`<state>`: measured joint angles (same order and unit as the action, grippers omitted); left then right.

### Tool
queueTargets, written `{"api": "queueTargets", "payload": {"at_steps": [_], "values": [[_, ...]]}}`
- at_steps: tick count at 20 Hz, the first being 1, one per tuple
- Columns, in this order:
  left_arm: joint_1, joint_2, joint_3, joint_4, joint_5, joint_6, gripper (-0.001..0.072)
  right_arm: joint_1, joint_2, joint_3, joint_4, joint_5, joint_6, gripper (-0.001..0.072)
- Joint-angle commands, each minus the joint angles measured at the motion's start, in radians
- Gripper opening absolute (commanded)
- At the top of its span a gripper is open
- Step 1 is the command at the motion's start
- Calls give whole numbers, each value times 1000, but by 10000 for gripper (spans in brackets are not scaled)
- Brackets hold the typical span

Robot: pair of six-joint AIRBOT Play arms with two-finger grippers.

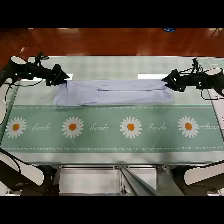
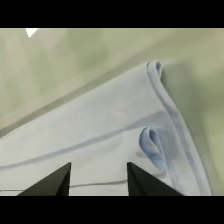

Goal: Fold the shirts.

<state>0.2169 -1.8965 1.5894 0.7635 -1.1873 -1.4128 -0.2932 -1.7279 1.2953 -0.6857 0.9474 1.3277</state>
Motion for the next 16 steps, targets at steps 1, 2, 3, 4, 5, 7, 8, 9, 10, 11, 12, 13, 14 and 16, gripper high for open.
{"api": "queueTargets", "payload": {"at_steps": [1,2,3,4,5,7,8,9,10,11,12,13,14,16], "values": [[70,30,38,7,-82,20,343,-83,56,18,-10,71,-3,408],[104,64,39,9,-92,20,343,-126,90,18,-21,103,-3,408],[132,101,38,33,-105,10,343,-167,124,18,-53,128,-3,408],[150,143,36,81,-117,1,343,-205,160,18,-115,143,2,408],[158,196,23,145,-124,0,343,-233,193,9,-185,147,21,408],[146,327,-63,299,-104,-53,343,-268,245,-46,-286,107,71,408],[129,409,-144,356,-61,-60,343,-272,259,-91,-294,64,84,408],[109,491,-237,385,-4,-60,344,-272,263,-143,-284,16,91,408],[87,579,-348,389,60,-59,344,-268,259,-192,-246,-29,92,412],[63,652,-449,390,114,-68,344,-259,249,-237,-192,-76,82,416],[33,715,-551,389,160,-79,344,-249,230,-257,-140,-98,50,418],[6,753,-629,390,189,-77,344,-234,199,-254,-97,-96,14,418],[-21,771,-692,389,197,-77,344,-216,167,-253,-46,-95,-19,418],[-63,763,-760,391,193,-81,509,-182,103,-234,30,-80,-50,418]]}}
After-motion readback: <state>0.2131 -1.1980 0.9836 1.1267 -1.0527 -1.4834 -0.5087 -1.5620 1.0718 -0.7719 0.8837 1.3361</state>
